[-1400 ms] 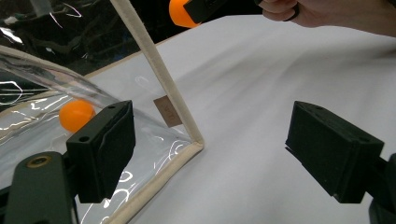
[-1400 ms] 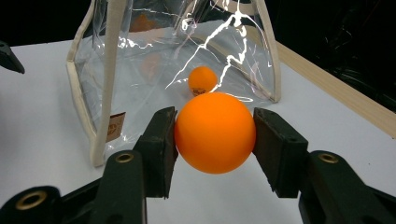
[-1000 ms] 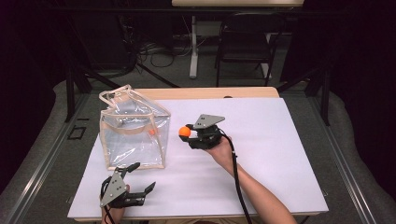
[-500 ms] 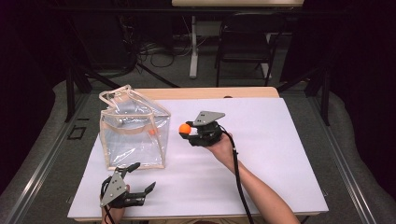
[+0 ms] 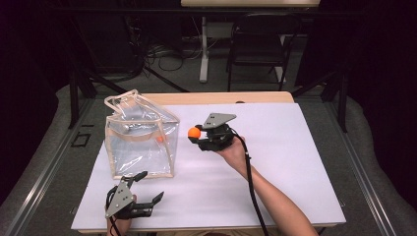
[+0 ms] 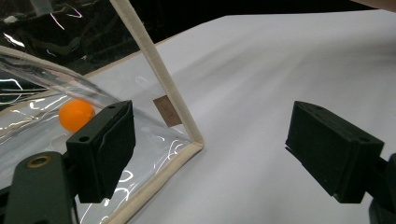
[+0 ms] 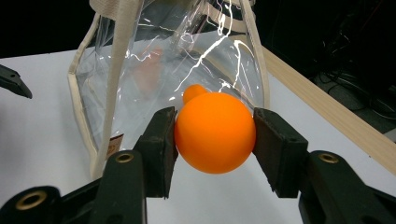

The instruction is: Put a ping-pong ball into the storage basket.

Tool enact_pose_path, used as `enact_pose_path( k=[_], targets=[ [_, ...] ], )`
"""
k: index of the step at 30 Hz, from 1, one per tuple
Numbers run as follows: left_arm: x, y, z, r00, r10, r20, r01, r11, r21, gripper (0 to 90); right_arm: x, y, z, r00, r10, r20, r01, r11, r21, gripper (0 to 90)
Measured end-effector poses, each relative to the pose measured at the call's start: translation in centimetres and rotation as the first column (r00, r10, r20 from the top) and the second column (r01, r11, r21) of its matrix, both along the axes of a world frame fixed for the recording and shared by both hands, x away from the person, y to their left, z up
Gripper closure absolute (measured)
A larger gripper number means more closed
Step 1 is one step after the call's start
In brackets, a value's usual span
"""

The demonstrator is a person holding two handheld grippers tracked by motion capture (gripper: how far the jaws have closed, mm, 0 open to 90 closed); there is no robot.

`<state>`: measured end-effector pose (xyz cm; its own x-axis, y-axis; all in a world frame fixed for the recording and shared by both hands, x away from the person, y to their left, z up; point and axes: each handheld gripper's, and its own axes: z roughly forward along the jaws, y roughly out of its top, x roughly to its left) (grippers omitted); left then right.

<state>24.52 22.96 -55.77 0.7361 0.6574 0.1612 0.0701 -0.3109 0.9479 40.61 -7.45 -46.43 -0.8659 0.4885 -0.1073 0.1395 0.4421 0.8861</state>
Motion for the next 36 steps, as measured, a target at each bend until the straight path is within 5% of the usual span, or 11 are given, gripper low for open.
enact_pose_path(
  k=[36],
  targets=[
    [0.0,0.0,0.0,1.0000,0.000,0.001,0.000,1.0000,-0.003,15.7,1.0,0.8,3.1,0.9998,0.012,0.017,-0.011,1.000,-0.026,50.8]
  ],
)
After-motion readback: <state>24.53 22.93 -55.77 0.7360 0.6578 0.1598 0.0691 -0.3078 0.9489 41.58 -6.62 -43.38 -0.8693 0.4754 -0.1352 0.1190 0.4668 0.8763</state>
